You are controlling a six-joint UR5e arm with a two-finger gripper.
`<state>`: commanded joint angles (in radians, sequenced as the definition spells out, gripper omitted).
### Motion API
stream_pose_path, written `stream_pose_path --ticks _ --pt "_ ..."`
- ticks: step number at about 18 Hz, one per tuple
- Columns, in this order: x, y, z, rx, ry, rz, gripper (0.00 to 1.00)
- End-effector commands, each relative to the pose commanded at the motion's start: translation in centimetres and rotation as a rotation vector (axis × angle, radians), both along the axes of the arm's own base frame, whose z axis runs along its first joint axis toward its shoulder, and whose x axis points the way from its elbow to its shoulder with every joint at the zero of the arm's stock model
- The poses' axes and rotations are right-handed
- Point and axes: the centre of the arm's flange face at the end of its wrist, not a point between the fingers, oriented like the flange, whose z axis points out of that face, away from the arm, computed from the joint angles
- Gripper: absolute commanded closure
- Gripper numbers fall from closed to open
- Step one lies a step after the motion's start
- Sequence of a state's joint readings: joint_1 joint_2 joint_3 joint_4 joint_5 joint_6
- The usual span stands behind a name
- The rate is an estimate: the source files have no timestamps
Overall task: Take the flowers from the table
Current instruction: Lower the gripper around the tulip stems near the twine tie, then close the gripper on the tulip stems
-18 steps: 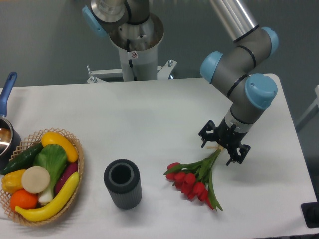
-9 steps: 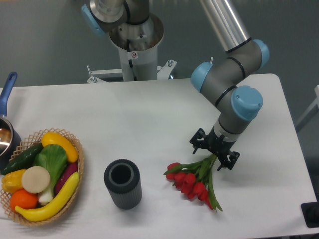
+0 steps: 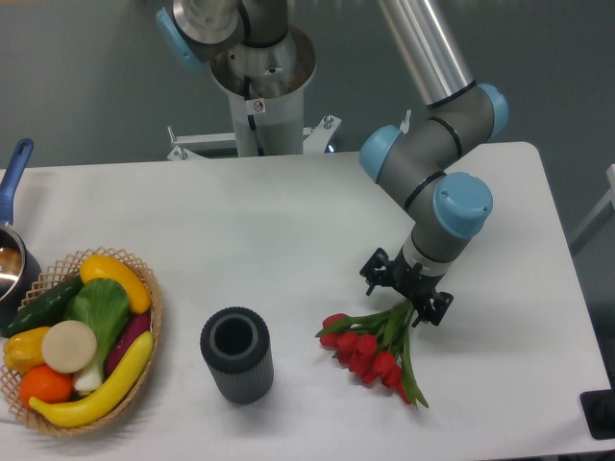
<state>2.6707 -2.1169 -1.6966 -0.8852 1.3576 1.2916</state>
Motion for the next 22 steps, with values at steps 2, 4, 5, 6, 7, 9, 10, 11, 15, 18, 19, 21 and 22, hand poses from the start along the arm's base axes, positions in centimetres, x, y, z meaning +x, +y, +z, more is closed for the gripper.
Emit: stream_pose_path --ticks 2,4,5,6,7,9,10,11,15,18,19,21,22 --pt "-0.1 0.1 -0.3 0.004 0.010 -0.001 0.00" --pt "-0.1 0.0 -0.5 -0.007 0.014 0.000 0.00" --pt "0.1 0.3 -0.5 -0.014 0.017 -0.004 0.00" --pt "0.3 0.4 -0.5 -0.022 0.020 -0.003 0.00" --pt "0.4 0.4 -0.8 -0.028 0.018 0.002 0.00" --pt "0.4 0.5 -0.9 -0.029 0.017 0.002 0.04" --pt "0.4 0.5 -0.9 -0.028 0.018 0.002 0.11" --pt "0.4 0.5 -0.9 -0.029 0.016 0.006 0.19" --pt "0.2 0.6 -0.6 -0.028 0.017 0.044 0.45" --pt "0.0 0.7 0.1 -0.022 0.027 0.041 0.52" --pt "0.0 0.7 0.2 -0.021 0.029 0.043 0.56" --pt "-0.2 0.7 0.5 -0.018 0.033 0.044 0.61" --pt "-0.3 0.7 0.7 -0.016 0.035 0.046 0.61"
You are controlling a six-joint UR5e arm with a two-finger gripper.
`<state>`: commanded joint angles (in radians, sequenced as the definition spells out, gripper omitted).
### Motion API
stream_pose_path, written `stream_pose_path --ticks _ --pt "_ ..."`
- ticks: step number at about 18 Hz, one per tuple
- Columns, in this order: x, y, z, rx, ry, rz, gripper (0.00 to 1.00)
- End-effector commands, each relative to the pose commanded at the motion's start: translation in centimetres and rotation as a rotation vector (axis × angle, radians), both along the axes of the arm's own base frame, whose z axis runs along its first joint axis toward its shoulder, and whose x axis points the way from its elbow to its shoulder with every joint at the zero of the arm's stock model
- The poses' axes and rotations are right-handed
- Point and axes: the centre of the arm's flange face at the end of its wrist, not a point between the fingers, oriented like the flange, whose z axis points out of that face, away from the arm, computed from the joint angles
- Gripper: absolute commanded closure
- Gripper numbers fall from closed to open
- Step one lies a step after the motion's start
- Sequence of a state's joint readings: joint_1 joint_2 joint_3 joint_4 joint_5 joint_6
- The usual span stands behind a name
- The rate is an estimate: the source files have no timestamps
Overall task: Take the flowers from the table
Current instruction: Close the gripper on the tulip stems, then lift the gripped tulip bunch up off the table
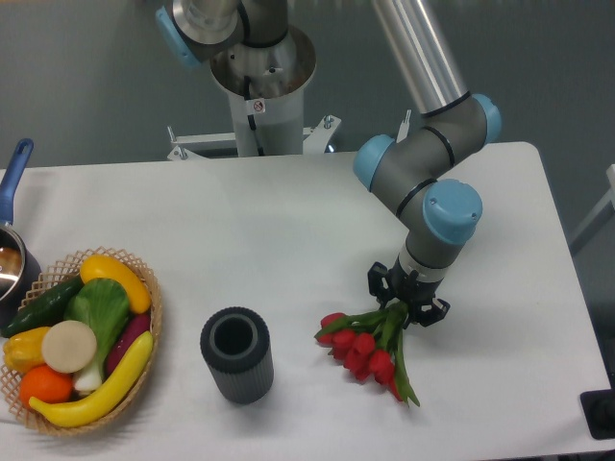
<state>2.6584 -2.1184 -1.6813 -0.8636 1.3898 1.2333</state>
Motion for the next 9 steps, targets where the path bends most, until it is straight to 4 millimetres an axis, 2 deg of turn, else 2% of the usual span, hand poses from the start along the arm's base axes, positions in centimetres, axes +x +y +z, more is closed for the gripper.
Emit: stream_pose_path --ticks 3,7,9 --pt "-0.4 0.0 0.6 0.006 0.009 0.004 0.68" --pt "-0.5 0.0 1.1 0.012 0.016 0.004 0.68" --pt "-0.9 0.0 2.9 0.027 0.043 0.006 0.68"
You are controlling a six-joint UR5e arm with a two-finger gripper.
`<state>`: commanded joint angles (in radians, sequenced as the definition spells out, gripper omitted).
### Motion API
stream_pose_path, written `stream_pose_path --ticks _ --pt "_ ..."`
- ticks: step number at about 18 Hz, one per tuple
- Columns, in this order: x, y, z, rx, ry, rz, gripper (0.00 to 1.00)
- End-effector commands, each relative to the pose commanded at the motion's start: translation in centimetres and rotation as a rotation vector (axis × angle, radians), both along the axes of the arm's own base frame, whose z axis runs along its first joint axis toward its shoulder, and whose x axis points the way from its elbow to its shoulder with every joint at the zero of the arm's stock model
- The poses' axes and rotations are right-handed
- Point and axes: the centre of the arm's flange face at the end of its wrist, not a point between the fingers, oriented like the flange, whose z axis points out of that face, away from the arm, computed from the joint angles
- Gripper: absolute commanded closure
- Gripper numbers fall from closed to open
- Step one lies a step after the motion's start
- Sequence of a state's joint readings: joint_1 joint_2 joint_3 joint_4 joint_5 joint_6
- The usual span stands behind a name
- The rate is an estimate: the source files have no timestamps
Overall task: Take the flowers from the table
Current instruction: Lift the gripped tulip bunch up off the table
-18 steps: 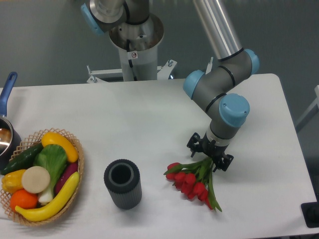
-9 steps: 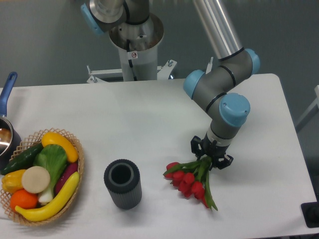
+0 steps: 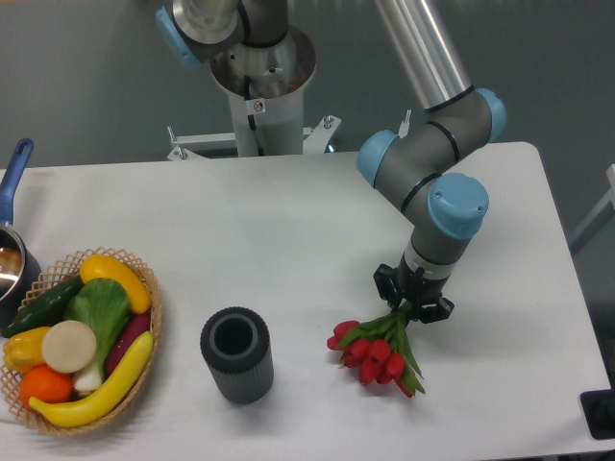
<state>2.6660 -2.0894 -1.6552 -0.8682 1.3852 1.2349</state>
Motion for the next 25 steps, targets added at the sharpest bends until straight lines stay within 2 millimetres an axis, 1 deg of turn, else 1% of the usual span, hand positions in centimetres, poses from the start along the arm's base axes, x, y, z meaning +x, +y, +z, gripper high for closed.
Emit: stream_pose_path --ticks 1,6,7,9,10,11,12,13,14,15,17,18,20,21,22,25 --pt "-0.1 0.0 1.0 0.010 0.014 0.000 0.68" --pt "-1.0 0.6 9.0 0.089 0.133 0.000 0.68" --pt "-0.9 0.7 10.8 0.126 0.148 -0.001 0.68" --pt "-0.6 1.0 14.8 0.291 0.111 0.038 0.68" --pt "-1.0 0.6 15.8 0.372 0.072 0.061 0.68" --pt "-0.9 0.6 16.5 0.425 0.048 0.062 0.68" --pt "-0.4 0.2 18.6 0.501 0.030 0.063 0.68" --pt "-0.5 -0.3 19.5 0.542 0.014 0.077 0.68" --pt "-0.2 -0.3 20.5 0.578 -0.002 0.084 0.68" --pt "0.1 -0.7 21.9 0.617 -0.010 0.093 0.68" --pt "0.6 -1.2 23.9 0.683 -0.034 0.104 0.68" --pt "0.7 -2.0 25.3 0.716 -0.038 0.117 0.68" --pt "1.2 -2.6 26.6 0.771 -0.069 0.129 0.68" --pt "0.7 -3.9 26.8 0.778 -0.061 0.146 0.68" --pt "0.4 -4.5 27.0 0.796 -0.066 0.149 0.68" --pt "0.1 -4.7 27.6 0.828 -0.078 0.146 0.68"
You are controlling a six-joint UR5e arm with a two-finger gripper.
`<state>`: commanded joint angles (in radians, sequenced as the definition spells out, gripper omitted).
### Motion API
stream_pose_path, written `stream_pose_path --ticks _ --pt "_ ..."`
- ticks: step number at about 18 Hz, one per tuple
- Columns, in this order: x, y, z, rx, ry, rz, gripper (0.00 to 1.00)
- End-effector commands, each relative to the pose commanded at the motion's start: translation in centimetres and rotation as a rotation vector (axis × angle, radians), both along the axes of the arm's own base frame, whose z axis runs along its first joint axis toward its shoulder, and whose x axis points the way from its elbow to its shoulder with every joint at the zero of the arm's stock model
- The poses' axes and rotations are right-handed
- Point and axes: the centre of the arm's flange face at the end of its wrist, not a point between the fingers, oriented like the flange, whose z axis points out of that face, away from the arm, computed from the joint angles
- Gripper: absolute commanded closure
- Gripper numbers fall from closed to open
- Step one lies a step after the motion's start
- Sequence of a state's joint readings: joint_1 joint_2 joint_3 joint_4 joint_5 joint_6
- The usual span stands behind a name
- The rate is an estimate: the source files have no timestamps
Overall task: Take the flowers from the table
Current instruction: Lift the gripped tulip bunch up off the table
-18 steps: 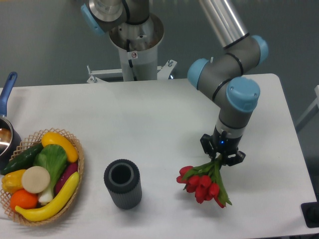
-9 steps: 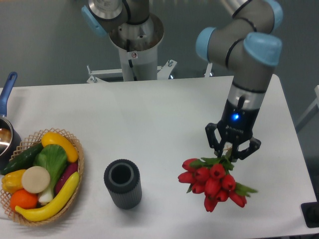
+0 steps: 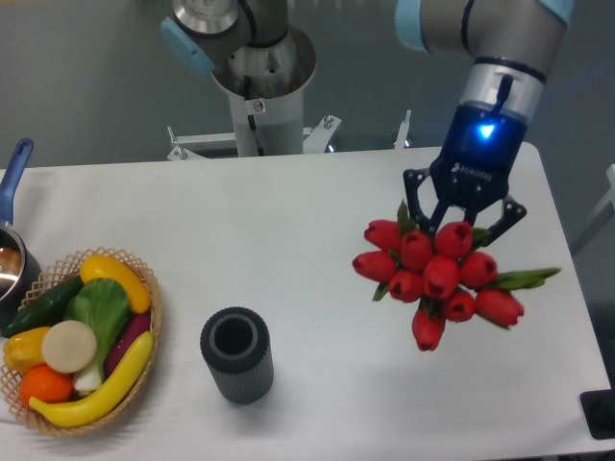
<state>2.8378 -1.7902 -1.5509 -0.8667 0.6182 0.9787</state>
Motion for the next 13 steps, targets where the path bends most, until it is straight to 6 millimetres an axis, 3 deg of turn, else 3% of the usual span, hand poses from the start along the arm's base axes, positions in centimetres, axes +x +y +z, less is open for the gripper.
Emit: stream_pose_path --ticks 13 --pt "-0.02 -0.01 0.33 0.013 0.002 -0.006 0.68"
